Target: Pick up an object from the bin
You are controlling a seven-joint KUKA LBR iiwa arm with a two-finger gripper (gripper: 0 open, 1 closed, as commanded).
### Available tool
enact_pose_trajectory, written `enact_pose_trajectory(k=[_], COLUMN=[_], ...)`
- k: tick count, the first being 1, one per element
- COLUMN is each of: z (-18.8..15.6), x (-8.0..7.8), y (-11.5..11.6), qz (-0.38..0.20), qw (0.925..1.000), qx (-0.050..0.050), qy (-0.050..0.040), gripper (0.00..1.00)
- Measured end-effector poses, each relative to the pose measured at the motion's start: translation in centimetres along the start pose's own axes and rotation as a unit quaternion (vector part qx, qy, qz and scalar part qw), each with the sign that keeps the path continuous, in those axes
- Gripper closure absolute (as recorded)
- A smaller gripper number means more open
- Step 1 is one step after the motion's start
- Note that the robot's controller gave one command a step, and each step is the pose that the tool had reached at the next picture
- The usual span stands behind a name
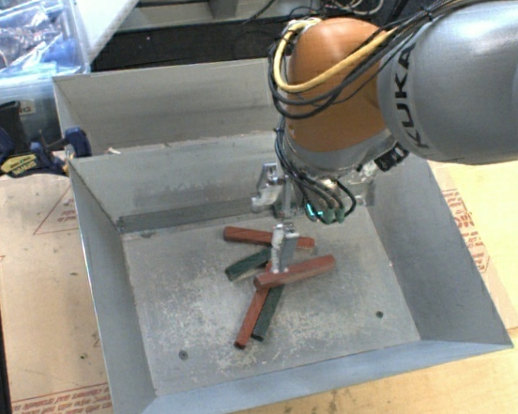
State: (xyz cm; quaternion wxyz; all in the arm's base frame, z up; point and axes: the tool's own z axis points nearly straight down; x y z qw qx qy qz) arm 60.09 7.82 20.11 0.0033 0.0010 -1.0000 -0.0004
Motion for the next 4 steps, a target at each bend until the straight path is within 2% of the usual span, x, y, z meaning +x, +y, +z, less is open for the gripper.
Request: enact_pose_trajectory(k=[1,2,3,4], z=[-0.4,9.9,9.9,-3.5], x=[-0.2,1.4,1.4,-0.4], y=[0.0,-2.9,-2.9,-3.1], qz=[0.001,0.048,0.048,0.024], qw=[1.0000,0.9989,0.9988,0.9997], qx=[0.000,-0.001,-0.001,0.000], qy=[-0.0038,-0.0055,-0.0055,-0.0049], gripper=[0.00,1.00,1.00,1.00])
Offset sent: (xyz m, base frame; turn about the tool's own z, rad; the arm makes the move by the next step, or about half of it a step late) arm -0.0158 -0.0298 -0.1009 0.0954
